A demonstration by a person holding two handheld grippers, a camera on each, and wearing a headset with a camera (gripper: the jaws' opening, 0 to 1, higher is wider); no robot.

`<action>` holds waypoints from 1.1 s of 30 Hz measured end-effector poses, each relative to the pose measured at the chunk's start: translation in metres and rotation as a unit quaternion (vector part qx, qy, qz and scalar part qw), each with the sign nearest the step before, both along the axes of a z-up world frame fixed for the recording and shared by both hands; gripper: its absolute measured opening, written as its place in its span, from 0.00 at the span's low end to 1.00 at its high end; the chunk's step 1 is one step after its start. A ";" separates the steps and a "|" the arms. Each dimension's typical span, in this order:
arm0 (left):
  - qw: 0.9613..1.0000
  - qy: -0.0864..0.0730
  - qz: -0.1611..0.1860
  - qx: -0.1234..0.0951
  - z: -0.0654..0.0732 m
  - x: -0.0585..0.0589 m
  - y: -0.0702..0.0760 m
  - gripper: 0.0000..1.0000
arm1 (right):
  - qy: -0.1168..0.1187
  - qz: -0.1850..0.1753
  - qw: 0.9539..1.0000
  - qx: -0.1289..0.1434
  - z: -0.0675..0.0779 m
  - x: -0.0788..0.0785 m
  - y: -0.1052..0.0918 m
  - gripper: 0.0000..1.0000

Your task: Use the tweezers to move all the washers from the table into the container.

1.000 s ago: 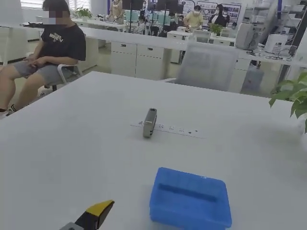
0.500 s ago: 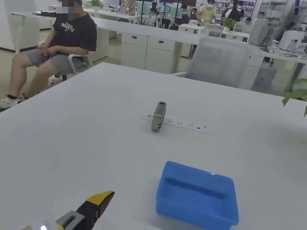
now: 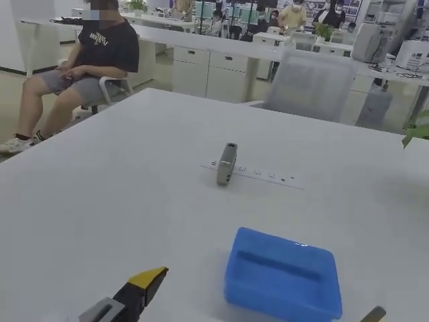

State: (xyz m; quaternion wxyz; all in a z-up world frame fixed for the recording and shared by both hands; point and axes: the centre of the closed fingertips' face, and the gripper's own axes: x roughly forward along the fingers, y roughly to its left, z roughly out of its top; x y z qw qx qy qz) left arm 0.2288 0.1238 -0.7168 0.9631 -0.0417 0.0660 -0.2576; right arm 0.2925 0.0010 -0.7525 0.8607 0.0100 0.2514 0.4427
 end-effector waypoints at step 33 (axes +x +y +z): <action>1.000 0.015 -0.009 -0.013 -0.002 -0.002 -0.003 0.88 | 0.003 -0.029 0.996 -0.085 -0.045 0.114 0.002 0.02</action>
